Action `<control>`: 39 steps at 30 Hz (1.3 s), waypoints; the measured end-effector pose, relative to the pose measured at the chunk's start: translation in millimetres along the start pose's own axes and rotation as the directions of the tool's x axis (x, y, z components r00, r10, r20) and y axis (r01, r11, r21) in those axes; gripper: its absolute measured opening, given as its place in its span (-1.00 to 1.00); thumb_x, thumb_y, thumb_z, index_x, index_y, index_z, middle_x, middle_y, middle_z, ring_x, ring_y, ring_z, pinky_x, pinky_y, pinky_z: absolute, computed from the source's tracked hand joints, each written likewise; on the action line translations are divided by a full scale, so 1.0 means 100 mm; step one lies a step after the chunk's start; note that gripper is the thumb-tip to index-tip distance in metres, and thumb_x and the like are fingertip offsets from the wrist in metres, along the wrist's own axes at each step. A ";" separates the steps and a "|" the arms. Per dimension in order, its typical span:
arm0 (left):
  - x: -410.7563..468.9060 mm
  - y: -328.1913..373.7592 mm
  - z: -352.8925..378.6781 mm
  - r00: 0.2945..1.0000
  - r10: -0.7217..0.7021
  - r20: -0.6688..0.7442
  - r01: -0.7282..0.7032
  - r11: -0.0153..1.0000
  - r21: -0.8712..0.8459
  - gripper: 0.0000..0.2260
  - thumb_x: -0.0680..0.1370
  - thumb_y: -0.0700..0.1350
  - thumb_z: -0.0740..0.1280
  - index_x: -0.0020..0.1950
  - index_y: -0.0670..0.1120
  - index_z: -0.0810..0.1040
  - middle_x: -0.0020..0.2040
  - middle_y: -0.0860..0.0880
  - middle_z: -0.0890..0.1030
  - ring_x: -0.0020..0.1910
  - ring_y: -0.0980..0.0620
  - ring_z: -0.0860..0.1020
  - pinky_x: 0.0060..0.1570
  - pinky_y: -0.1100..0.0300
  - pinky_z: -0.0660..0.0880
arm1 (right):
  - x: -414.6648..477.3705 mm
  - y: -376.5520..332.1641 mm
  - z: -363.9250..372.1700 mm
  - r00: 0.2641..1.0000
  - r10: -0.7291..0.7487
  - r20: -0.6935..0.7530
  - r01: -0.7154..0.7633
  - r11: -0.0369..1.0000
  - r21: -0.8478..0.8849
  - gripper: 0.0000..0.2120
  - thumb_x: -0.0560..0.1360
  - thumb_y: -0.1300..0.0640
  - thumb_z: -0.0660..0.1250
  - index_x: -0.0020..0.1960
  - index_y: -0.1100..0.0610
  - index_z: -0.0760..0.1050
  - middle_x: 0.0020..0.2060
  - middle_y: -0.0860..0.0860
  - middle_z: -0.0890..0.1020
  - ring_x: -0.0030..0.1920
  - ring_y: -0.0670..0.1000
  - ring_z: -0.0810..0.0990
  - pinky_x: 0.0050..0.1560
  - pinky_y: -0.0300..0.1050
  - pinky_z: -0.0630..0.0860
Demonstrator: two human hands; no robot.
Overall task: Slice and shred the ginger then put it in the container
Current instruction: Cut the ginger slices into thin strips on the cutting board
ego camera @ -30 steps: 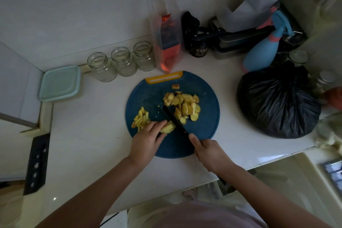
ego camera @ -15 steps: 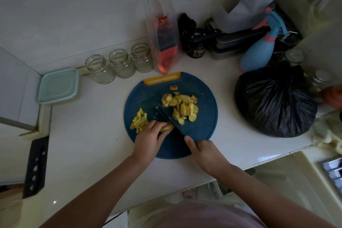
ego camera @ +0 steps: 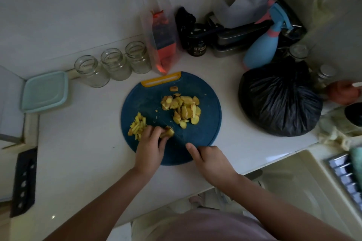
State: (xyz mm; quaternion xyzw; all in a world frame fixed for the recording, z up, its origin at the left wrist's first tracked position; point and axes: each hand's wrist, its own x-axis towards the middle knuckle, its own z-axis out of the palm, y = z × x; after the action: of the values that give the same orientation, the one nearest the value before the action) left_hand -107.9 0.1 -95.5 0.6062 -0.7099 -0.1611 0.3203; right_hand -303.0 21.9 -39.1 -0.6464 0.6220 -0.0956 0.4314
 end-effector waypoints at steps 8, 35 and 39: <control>0.01 -0.04 0.00 0.998 0.052 0.041 -0.053 0.998 0.034 -0.88 0.54 -0.07 0.28 -0.05 -0.11 0.46 -0.11 -0.12 0.48 -0.13 -0.07 0.52 -0.17 0.03 0.53 | -0.01 0.00 0.04 0.999 -0.034 0.002 0.034 0.995 -0.098 -0.45 0.61 -0.25 -0.02 -0.39 0.09 0.29 -0.46 0.00 0.41 -0.36 0.05 0.43 -0.21 0.01 0.44; 0.06 -0.13 0.03 0.994 0.088 0.062 -0.087 0.996 -0.011 -0.76 0.57 -0.08 0.21 -0.11 -0.20 0.58 -0.16 -0.08 0.47 -0.19 0.05 0.46 -0.15 0.26 0.40 | 0.30 -0.19 0.02 0.990 0.031 0.135 -0.028 0.999 -0.020 -0.42 0.63 -0.20 -0.05 -0.40 0.14 0.33 -0.51 0.03 0.41 -0.49 -0.05 0.37 -0.28 -0.08 0.40; 0.07 -0.13 0.04 0.996 0.083 0.044 -0.083 0.996 -0.012 -0.77 0.57 -0.08 0.21 -0.12 -0.20 0.56 -0.17 -0.09 0.47 -0.20 0.07 0.44 -0.13 0.34 0.34 | 0.37 -0.20 0.03 0.991 0.030 0.132 -0.027 0.999 -0.018 -0.42 0.64 -0.19 -0.04 -0.41 0.14 0.32 -0.51 0.04 0.41 -0.49 -0.04 0.39 -0.27 -0.08 0.41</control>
State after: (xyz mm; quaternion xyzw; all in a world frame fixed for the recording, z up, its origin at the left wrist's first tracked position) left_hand -100.8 -10.3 -104.3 0.5709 -0.7405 -0.1646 0.3141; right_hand -279.4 -12.3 -42.6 -0.6459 0.6019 -0.0414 0.4677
